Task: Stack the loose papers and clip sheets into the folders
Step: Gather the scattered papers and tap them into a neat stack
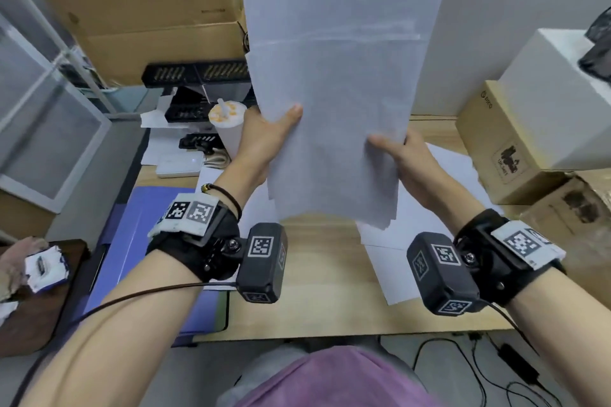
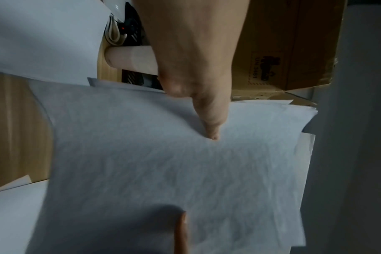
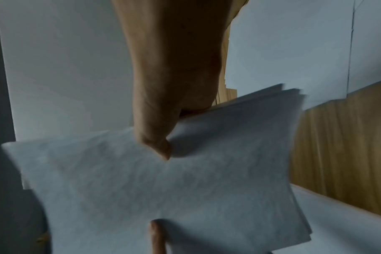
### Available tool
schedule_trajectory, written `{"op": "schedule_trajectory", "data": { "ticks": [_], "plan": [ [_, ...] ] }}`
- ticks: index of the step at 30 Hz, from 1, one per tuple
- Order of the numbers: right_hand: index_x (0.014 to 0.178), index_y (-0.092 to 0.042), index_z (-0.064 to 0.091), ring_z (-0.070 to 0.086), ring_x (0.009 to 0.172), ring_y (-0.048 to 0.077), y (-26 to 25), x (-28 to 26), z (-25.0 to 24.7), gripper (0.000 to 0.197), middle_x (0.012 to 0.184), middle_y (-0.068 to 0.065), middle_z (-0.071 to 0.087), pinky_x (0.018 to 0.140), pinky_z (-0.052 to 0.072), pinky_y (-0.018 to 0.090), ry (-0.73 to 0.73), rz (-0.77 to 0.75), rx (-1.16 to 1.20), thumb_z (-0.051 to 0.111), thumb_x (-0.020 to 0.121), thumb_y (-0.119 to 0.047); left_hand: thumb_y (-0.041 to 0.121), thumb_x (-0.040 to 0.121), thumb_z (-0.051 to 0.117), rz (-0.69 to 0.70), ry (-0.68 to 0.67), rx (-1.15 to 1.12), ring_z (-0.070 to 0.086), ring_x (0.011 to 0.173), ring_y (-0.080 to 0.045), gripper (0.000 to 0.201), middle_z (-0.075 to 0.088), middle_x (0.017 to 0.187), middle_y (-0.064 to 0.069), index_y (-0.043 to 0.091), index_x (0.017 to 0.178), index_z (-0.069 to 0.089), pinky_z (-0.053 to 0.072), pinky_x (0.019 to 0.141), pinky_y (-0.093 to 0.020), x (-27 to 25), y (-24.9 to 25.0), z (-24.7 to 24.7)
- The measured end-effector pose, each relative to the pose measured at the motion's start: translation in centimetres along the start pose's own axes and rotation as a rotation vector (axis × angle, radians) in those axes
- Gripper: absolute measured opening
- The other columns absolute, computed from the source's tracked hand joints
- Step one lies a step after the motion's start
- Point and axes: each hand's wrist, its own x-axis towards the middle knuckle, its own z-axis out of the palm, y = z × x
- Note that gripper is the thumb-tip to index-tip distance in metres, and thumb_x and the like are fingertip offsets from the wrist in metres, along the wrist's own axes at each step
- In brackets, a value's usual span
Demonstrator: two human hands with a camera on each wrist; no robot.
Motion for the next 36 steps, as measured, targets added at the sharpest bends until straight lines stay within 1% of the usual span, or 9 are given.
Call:
{"op": "schedule_trajectory", "data": {
  "ticks": [7, 10, 14, 19, 23, 26, 28, 30, 36],
  "plan": [
    [0.124, -0.017, 0.061, 0.065, 0.109, 0.016, 4.8, -0.8, -2.0, 0.029, 0.122, -0.002, 0.068, 0.095, 0.05, 0.033, -0.003, 0.183, -0.047, 0.056, 0.096, -0.017, 0.025, 0.083, 0.075, -0.088, -0.026, 0.001, 0.072, 0.086, -0.005, 0.024, 0.072, 0.099, 0.006, 0.017, 0.104, 0.065, 0.056, 0.069, -0.022, -1.0, -2.8, 1.9],
    [0.11, -0.017, 0.066, 0.068, 0.1, 0.017, 5.5, -0.6, -2.7, 0.018, 0.114, 0.002, 0.071, 0.09, 0.052, 0.034, 0.148, 0.173, 0.023, 0.058, 0.095, -0.018, 0.016, 0.082, 0.076, -0.15, -0.12, 0.08, 0.069, 0.085, 0.002, 0.033, 0.071, 0.102, 0.009, 0.013, 0.113, 0.065, 0.054, 0.071, -0.018, -1.9, -4.9, 3.1],
    [0.093, -0.022, 0.067, 0.068, 0.088, 0.01, 3.9, 0.6, -4.0, 0.01, 0.093, -0.011, 0.073, 0.078, 0.051, 0.025, 0.226, 0.081, 0.08, 0.059, 0.093, -0.017, 0.011, 0.083, 0.074, -0.126, -0.109, 0.087, 0.065, 0.083, 0.01, 0.037, 0.068, 0.108, 0.004, 0.012, 0.118, 0.061, 0.051, 0.069, -0.009, -1.5, -5.1, 6.0],
    [0.109, -0.025, 0.064, 0.067, 0.105, 0.012, 3.7, 1.7, -7.1, 0.019, 0.113, -0.006, 0.071, 0.09, 0.051, 0.027, 0.115, 0.052, 0.094, 0.061, 0.093, -0.016, 0.009, 0.082, 0.076, -0.084, -0.13, 0.04, 0.07, 0.094, -0.005, 0.032, 0.072, 0.106, 0.003, 0.013, 0.112, 0.065, 0.054, 0.076, -0.019, 0.0, -4.6, 8.4],
    [0.119, -0.021, 0.063, 0.064, 0.112, 0.016, 9.0, 1.0, -10.1, 0.027, 0.12, -0.003, 0.069, 0.101, 0.047, 0.039, 0.006, 0.213, 0.015, 0.062, 0.092, -0.016, 0.013, 0.081, 0.077, -0.311, -0.186, 0.216, 0.068, 0.103, -0.015, 0.042, 0.071, 0.113, -0.001, 0.011, 0.12, 0.064, 0.055, 0.09, -0.034, -0.8, -10.1, 7.9],
    [0.12, -0.021, 0.062, 0.062, 0.115, 0.022, 11.8, 0.9, -11.4, 0.026, 0.12, 0.0, 0.068, 0.099, 0.049, 0.04, -0.037, 0.29, -0.051, 0.057, 0.095, -0.016, 0.011, 0.085, 0.072, -0.397, -0.179, 0.269, 0.067, 0.1, -0.013, 0.032, 0.071, 0.112, 0.001, 0.014, 0.116, 0.066, 0.054, 0.081, -0.023, -1.8, -12.6, 8.7],
    [0.115, -0.021, 0.062, 0.063, 0.113, 0.023, 11.1, 2.2, -11.7, 0.021, 0.114, -0.002, 0.069, 0.086, 0.051, 0.03, -0.009, 0.29, -0.023, 0.056, 0.096, -0.016, 0.013, 0.087, 0.07, -0.353, -0.121, 0.254, 0.067, 0.09, -0.007, 0.028, 0.069, 0.11, 0.0, 0.014, 0.115, 0.065, 0.053, 0.07, -0.012, -1.0, -12.0, 10.4],
    [0.111, -0.02, 0.064, 0.066, 0.108, 0.018, 9.1, 4.2, -12.1, 0.018, 0.109, -0.004, 0.07, 0.083, 0.051, 0.026, 0.042, 0.238, 0.047, 0.058, 0.094, -0.015, 0.014, 0.086, 0.072, -0.271, -0.063, 0.229, 0.067, 0.083, -0.001, 0.031, 0.07, 0.109, -0.001, 0.011, 0.116, 0.065, 0.052, 0.067, -0.011, 0.9, -10.2, 12.3],
    [0.104, -0.026, 0.065, 0.066, 0.103, 0.012, 6.1, 7.0, -14.9, 0.02, 0.11, -0.006, 0.07, 0.087, 0.052, 0.025, 0.029, 0.103, 0.114, 0.06, 0.092, -0.011, 0.007, 0.08, 0.075, -0.145, -0.065, 0.131, 0.066, 0.108, -0.017, 0.044, 0.069, 0.117, -0.006, 0.01, 0.121, 0.06, 0.054, 0.085, -0.027, 3.5, -9.1, 13.9]
  ]
}}
